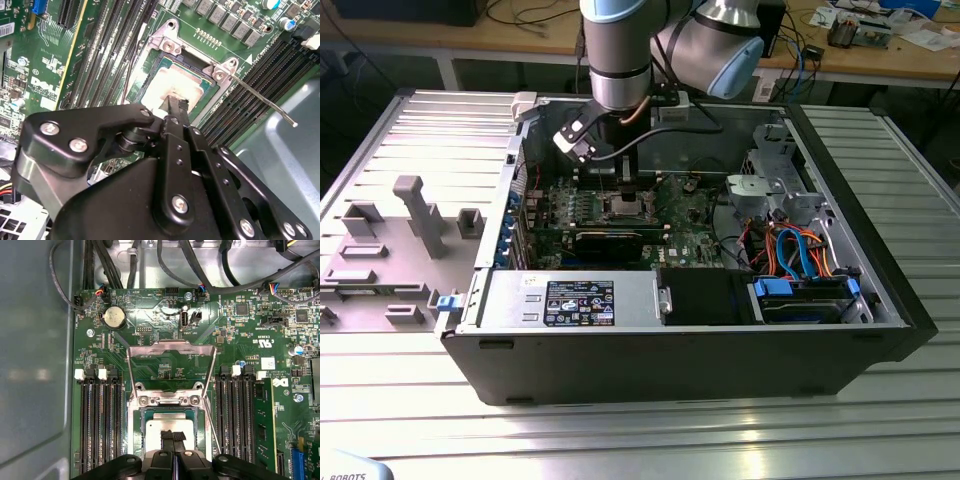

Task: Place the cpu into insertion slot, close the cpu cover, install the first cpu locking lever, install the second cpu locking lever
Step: 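Place the cpu into insertion slot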

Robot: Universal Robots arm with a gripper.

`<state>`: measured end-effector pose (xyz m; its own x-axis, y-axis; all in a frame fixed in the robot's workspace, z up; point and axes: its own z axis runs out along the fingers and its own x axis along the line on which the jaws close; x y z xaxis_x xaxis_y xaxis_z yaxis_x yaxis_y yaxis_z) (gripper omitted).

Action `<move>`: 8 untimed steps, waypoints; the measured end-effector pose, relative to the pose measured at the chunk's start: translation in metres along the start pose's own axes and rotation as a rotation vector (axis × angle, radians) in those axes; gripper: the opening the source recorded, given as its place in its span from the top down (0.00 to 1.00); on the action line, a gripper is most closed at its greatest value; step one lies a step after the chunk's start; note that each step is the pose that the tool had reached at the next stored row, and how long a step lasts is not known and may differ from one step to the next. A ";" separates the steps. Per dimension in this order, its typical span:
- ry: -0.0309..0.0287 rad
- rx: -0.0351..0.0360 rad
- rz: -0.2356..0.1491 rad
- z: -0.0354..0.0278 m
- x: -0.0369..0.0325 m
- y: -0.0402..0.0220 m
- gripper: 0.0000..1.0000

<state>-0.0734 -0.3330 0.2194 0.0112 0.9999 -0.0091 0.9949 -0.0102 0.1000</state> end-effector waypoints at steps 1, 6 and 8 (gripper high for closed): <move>0.0000 0.0000 0.000 0.0000 0.0000 0.0000 0.89; 0.0000 0.0001 0.000 0.0000 0.0000 0.0000 0.89; 0.0000 0.0001 0.000 0.0000 0.0000 0.0000 0.89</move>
<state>-0.0734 -0.3330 0.2194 0.0112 0.9999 -0.0091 0.9949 -0.0102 0.1000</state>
